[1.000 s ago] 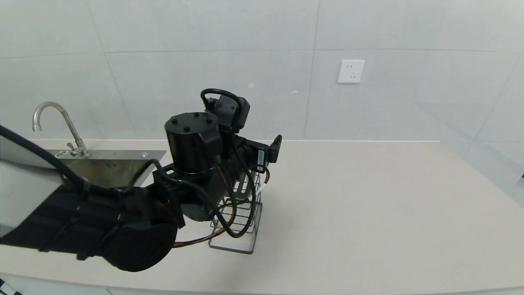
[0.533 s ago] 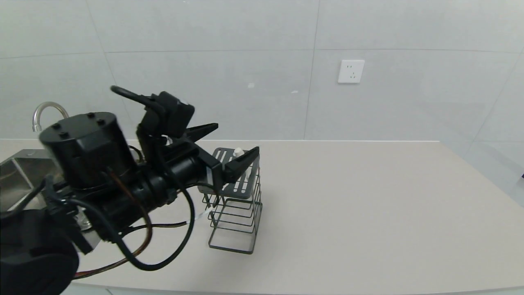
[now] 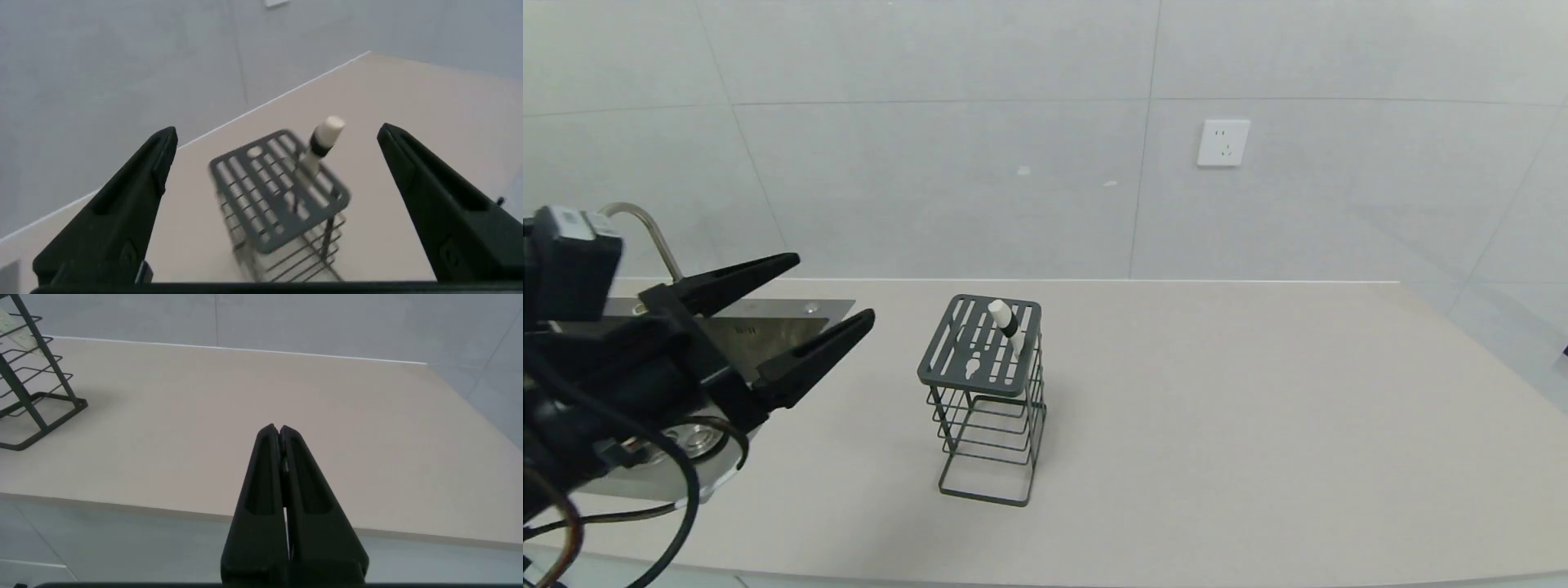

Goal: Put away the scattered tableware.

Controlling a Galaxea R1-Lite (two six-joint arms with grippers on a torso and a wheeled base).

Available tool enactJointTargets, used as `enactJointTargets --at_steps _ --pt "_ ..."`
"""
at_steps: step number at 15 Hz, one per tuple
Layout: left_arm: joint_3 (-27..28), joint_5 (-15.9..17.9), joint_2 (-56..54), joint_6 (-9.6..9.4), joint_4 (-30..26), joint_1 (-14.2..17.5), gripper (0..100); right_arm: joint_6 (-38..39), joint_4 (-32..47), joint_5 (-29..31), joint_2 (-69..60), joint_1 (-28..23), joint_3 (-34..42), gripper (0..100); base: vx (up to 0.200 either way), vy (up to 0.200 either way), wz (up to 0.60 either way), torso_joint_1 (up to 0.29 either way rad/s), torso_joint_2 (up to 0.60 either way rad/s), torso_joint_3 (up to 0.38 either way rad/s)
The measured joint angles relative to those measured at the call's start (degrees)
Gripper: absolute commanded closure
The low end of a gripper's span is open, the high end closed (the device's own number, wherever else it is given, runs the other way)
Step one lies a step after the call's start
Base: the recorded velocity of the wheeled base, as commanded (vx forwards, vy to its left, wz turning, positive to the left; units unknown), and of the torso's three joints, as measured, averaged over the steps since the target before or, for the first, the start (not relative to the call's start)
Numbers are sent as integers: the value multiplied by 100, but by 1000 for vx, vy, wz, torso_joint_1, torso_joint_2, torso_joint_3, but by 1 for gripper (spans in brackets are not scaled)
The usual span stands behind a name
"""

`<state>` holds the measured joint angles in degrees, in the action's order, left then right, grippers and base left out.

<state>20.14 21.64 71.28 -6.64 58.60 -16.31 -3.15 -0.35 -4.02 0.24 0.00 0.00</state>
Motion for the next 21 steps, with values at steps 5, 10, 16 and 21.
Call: enactJointTargets --at_steps 5,10,16,21 --pt "-824 -11 -1866 77 107 870 0 -5 0 -5 0 0 0 100 0 0 0 0 0 0" --pt "-1648 -10 -3945 325 -1022 1652 0 -30 0 -24 2 0 0 100 0 0 0 0 0 0" --pt "-1963 -1521 -6682 321 -5143 1658 0 -13 -2 -27 0 0 0 100 0 0 0 0 0 0" --pt "-2004 -2080 -7107 563 -5870 1631 0 257 35 50 0 0 0 100 0 0 0 0 0 0"
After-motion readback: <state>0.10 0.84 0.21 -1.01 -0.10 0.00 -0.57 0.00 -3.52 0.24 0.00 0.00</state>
